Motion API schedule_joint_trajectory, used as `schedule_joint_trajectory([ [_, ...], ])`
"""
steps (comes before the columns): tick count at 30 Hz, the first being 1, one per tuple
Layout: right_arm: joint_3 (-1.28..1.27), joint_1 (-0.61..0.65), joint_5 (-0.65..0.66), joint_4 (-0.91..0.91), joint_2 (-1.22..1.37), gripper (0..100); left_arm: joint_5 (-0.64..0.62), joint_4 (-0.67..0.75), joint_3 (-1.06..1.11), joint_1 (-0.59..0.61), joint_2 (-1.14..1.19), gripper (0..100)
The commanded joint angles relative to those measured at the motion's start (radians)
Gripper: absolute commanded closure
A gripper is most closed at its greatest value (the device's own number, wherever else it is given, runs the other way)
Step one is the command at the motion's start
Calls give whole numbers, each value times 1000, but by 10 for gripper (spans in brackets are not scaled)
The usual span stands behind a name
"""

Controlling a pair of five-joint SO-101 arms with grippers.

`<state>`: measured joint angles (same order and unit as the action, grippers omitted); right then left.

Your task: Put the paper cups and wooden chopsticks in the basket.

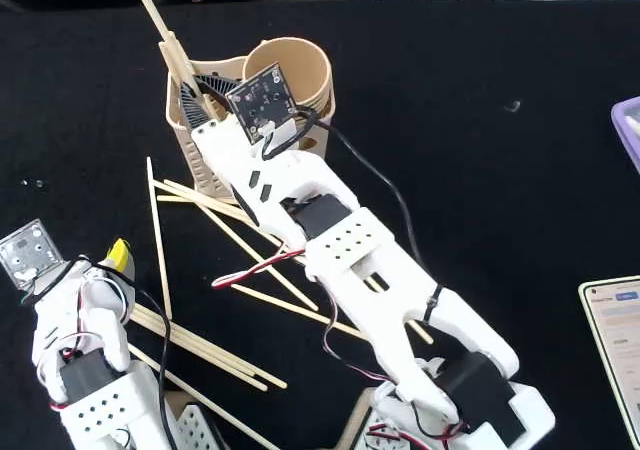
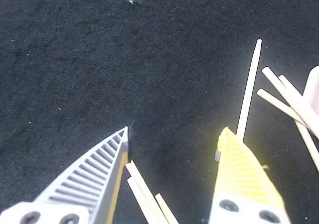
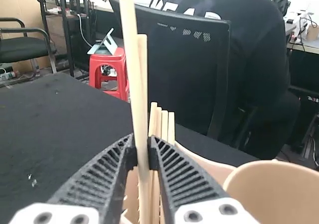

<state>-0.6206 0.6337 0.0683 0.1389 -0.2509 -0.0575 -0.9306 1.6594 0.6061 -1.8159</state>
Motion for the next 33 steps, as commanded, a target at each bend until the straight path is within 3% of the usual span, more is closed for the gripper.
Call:
schedule_joint_trajectory([
  [1, 15, -12, -8, 60, 24, 988, 2, 17, -12, -4, -6, 716],
  [9, 38, -11, -8, 34, 79, 984, 2, 18, -12, -4, -6, 716],
  [14, 35, -8, -14, -8, 65, 888, 2, 18, -12, -4, -6, 716],
  [26, 38, -8, -9, -130, -162, 906, 2, 18, -12, -4, -6, 716],
  [30, 35, 2, -14, -327, -332, 906, 2, 18, -12, -4, -6, 716],
  [33, 33, 25, -11, -657, -472, 906, 2, 18, -12, -4, -6, 716],
])
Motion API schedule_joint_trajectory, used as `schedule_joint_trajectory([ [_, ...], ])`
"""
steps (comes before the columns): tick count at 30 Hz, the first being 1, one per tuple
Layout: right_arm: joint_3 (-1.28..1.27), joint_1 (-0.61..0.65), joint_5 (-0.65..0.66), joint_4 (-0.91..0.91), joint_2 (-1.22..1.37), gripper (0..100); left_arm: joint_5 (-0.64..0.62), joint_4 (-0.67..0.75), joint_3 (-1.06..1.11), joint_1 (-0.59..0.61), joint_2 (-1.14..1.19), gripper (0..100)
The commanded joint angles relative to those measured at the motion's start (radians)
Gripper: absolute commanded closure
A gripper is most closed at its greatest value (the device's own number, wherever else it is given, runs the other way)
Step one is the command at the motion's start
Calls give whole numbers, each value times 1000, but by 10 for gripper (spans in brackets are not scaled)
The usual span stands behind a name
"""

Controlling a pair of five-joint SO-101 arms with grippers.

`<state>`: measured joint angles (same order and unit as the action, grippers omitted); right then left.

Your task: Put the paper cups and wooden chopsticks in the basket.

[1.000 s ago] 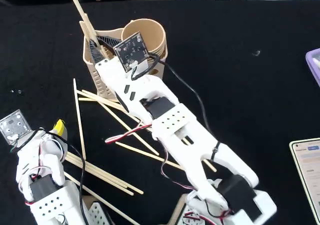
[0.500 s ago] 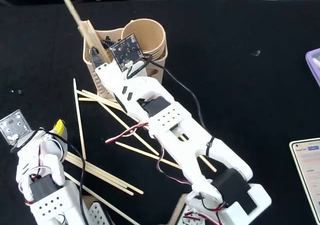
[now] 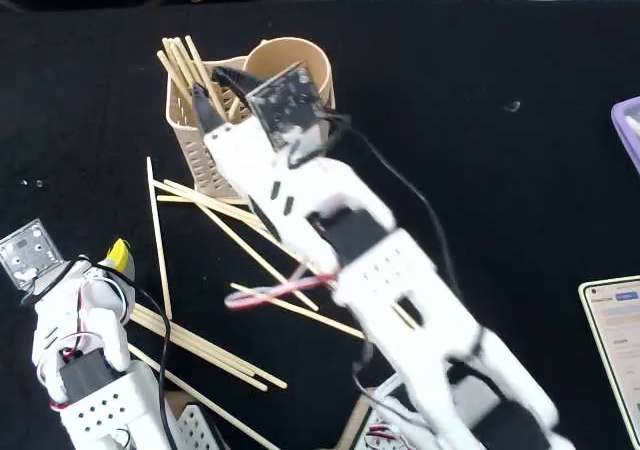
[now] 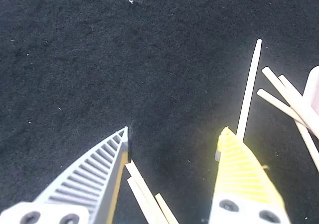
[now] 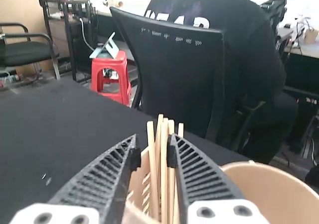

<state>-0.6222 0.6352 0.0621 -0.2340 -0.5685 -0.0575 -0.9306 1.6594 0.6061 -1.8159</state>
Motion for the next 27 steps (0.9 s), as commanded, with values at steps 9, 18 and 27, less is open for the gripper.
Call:
schedule_joint_trajectory([
  [9, -189, 281, 0, -933, -325, 902, 2, 11, -19, -4, -6, 716],
  [18, -630, 420, -11, -566, -323, 819, -2, 14, -19, 2, -6, 716],
  [27, -783, 559, -77, -351, -323, 834, -5, 18, -19, 1, -6, 716],
])
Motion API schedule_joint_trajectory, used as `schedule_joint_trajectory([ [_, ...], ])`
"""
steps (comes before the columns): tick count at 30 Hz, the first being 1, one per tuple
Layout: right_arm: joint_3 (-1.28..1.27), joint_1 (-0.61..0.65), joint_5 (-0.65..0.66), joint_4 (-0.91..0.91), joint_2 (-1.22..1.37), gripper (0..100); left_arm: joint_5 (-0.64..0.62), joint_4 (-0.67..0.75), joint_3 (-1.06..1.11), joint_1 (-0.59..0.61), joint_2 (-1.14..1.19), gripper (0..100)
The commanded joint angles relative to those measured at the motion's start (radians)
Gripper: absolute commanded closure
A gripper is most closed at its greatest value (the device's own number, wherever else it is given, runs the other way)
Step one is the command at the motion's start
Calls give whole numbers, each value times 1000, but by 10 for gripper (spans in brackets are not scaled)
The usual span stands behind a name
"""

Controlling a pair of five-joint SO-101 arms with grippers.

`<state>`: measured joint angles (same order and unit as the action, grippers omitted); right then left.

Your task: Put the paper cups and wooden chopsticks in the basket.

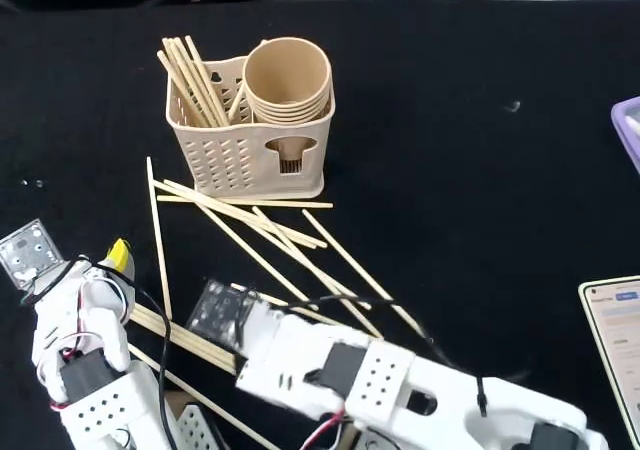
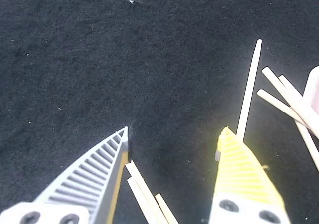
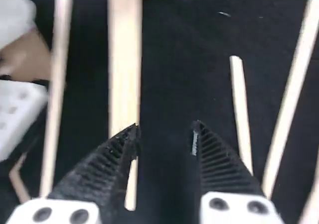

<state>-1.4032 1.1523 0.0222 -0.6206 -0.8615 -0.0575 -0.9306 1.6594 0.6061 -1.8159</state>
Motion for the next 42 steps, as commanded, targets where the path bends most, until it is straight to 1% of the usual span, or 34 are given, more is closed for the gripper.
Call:
schedule_joint_trajectory([
  [1, -1, 44, -40, 38, -30, 834, -5, 18, -19, 1, -6, 716],
  [5, -1, 44, -41, 40, -25, 834, -5, 18, -19, -1, -6, 716],
  [8, 10, 44, -41, 41, 28, 835, -5, 18, -19, -2, -6, 716],
  [14, 137, 44, -48, 43, 266, 836, -6, 18, -19, 4, -6, 716],
  [21, 272, 44, -40, -32, 472, 836, -6, 18, -19, 5, -6, 716],
  [25, 283, 44, -37, -35, 506, 855, -6, 17, -19, 5, -6, 716],
  [27, 283, 44, -15, -34, 506, 909, -6, 17, -19, 5, -6, 716],
  [30, 286, 44, 63, -34, 506, 988, -6, 17, -19, 5, -6, 716],
  [35, 361, 41, 78, -129, 504, 945, -6, 17, -19, 5, -6, 716],
  [38, 390, -6, 81, -155, 504, 983, -6, 17, -19, 5, -6, 716],
  [42, 397, -138, 83, -158, 504, 988, -6, 17, -19, 5, -6, 716],
])
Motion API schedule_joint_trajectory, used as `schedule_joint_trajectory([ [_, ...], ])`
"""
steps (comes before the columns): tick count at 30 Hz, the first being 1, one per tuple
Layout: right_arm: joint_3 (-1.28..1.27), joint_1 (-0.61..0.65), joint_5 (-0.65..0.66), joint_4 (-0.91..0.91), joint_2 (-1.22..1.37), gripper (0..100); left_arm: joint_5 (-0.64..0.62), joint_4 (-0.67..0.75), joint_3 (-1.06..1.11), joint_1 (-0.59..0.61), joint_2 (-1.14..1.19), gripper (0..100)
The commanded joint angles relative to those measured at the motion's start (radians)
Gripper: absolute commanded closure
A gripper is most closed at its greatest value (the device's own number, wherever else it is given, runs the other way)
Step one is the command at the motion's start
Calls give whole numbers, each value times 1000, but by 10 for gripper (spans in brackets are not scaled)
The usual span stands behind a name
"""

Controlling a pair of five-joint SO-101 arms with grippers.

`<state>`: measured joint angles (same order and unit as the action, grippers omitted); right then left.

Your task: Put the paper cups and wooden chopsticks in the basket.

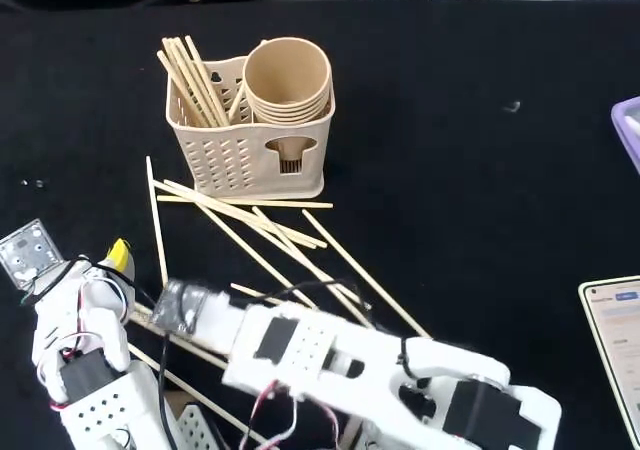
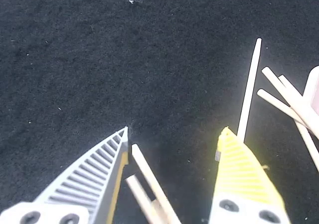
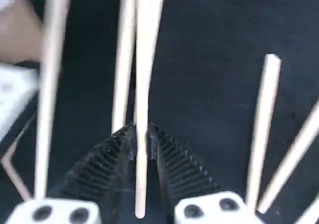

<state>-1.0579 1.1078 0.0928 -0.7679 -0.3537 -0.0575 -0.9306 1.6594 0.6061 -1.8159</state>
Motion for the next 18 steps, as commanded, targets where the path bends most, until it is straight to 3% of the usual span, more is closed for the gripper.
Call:
schedule_joint_trajectory([
  [1, 51, -126, 21, -12, -4, 988, -6, 17, -19, 5, -6, 716],
  [7, 53, -181, 94, -32, -4, 988, -6, 17, -19, 5, -6, 716],
  [14, 124, -3, 54, -95, -74, 986, -6, 18, -21, 13, -6, 716],
  [18, 99, 64, 12, -66, -70, 936, -35, 15, -39, 88, -6, 716],
])
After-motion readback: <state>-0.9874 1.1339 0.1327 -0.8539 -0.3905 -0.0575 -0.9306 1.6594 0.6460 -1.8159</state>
